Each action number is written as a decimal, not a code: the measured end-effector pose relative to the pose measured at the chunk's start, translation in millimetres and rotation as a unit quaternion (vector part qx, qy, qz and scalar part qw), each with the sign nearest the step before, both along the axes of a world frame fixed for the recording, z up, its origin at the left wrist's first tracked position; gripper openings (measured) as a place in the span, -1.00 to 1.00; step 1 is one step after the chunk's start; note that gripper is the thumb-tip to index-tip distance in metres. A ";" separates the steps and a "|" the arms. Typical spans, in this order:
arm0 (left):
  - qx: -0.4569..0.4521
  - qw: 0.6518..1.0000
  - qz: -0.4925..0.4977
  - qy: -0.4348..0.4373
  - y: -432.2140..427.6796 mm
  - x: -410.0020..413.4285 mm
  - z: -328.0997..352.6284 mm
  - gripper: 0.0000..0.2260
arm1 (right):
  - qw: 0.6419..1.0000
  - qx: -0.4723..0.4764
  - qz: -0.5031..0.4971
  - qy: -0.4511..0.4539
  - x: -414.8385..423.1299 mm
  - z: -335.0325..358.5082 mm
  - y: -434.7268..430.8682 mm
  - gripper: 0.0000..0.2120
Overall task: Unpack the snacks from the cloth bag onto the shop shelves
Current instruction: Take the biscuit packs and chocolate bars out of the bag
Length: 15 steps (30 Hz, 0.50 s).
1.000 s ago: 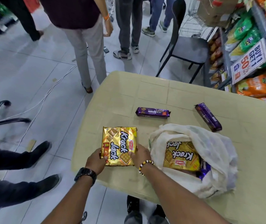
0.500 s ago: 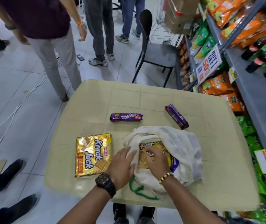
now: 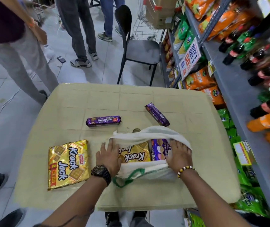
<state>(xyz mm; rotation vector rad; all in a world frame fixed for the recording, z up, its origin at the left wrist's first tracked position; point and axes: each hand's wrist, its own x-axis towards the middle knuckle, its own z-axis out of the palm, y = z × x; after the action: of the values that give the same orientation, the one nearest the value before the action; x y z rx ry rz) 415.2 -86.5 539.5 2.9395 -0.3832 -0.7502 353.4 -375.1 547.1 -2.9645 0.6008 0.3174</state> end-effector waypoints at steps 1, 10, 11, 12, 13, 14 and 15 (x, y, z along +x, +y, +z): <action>-0.002 1.000 0.010 0.005 -7.1 -0.7 0.8 -0.41 | 1.000 0.007 0.009 0.011 3.2 1.6 -8.2 -0.20; 0.044 0.999 0.007 0.017 -62.8 -15.5 10.8 -0.45 | 0.975 0.046 0.089 0.197 -13.8 4.0 -52.5 0.18; 0.038 0.999 -0.013 0.004 -72.0 -21.4 14.9 -0.47 | 0.974 0.037 0.089 0.204 -21.0 0.0 -54.0 0.20; 0.023 0.999 -0.040 -0.009 -82.3 -28.5 18.8 -0.51 | 0.974 0.031 0.081 0.209 -27.3 -2.2 -54.8 0.20; -0.002 0.997 -0.073 -0.015 -93.1 -36.4 21.5 -0.55 | 0.974 0.029 0.065 0.215 -34.1 -4.4 -57.3 0.18; -0.028 0.994 -0.107 -0.010 -103.6 -44.2 22.0 -0.60 | 0.972 0.036 0.045 0.227 -41.0 -7.7 -59.9 0.14; -0.052 0.990 -0.135 0.005 -112.7 -50.4 21.7 -0.63 | 0.969 0.043 0.022 0.244 -47.1 -9.4 -62.5 0.08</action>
<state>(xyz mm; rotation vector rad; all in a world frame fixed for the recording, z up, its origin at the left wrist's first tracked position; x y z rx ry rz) 364.8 -199.2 561.1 2.8176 -0.8050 -0.7473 306.2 -437.6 537.7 -2.8183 0.5426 1.0656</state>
